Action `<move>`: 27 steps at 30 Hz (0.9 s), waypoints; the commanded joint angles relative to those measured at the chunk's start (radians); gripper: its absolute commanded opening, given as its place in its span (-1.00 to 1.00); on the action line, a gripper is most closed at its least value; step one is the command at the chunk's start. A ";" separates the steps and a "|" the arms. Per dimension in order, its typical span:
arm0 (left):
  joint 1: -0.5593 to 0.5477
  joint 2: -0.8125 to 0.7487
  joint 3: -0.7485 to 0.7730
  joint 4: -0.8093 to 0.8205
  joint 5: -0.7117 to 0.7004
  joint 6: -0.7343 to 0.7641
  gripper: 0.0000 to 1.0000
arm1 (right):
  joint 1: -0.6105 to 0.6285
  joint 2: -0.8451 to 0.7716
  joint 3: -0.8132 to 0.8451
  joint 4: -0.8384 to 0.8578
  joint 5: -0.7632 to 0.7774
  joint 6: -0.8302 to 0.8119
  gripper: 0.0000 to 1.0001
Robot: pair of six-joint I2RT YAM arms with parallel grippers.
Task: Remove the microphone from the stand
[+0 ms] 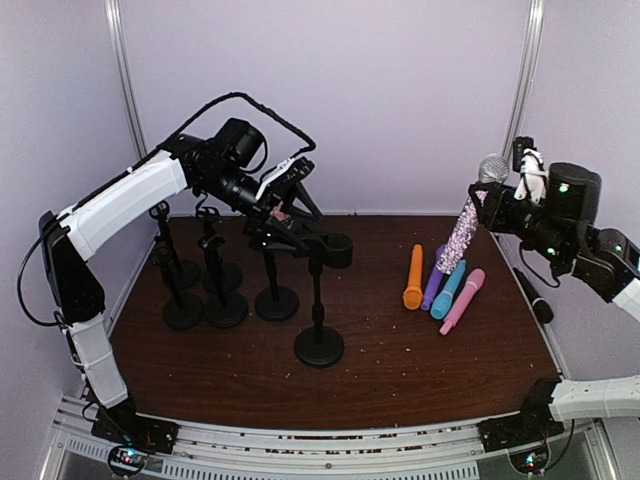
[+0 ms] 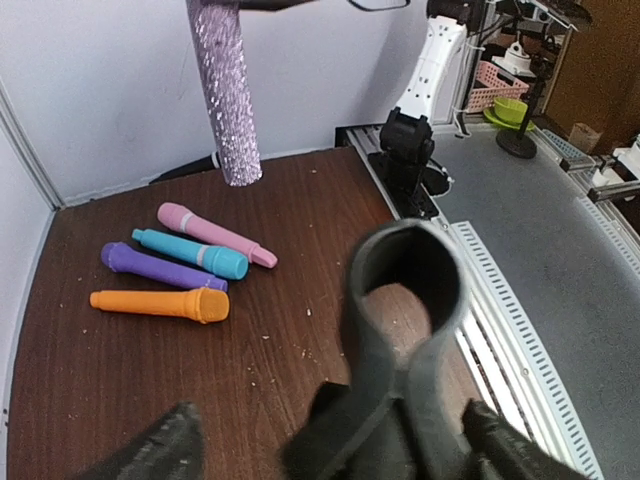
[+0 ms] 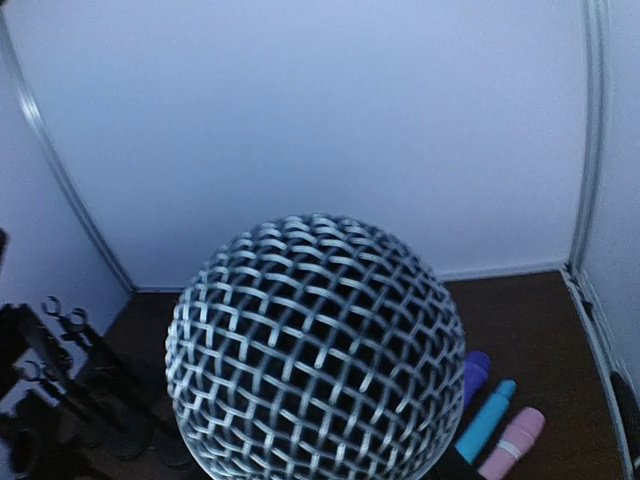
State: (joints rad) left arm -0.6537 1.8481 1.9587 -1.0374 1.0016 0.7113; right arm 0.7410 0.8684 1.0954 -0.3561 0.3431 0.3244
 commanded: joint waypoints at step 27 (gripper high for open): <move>0.138 -0.383 -0.312 0.206 -0.177 -0.296 0.96 | -0.656 0.638 -0.187 -0.103 -0.217 0.388 0.04</move>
State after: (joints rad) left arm -0.5499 1.5215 1.6852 -0.8948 0.8104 0.4484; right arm 0.0952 1.4651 0.8852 -0.4603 0.1707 0.6895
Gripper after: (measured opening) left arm 0.978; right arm 0.490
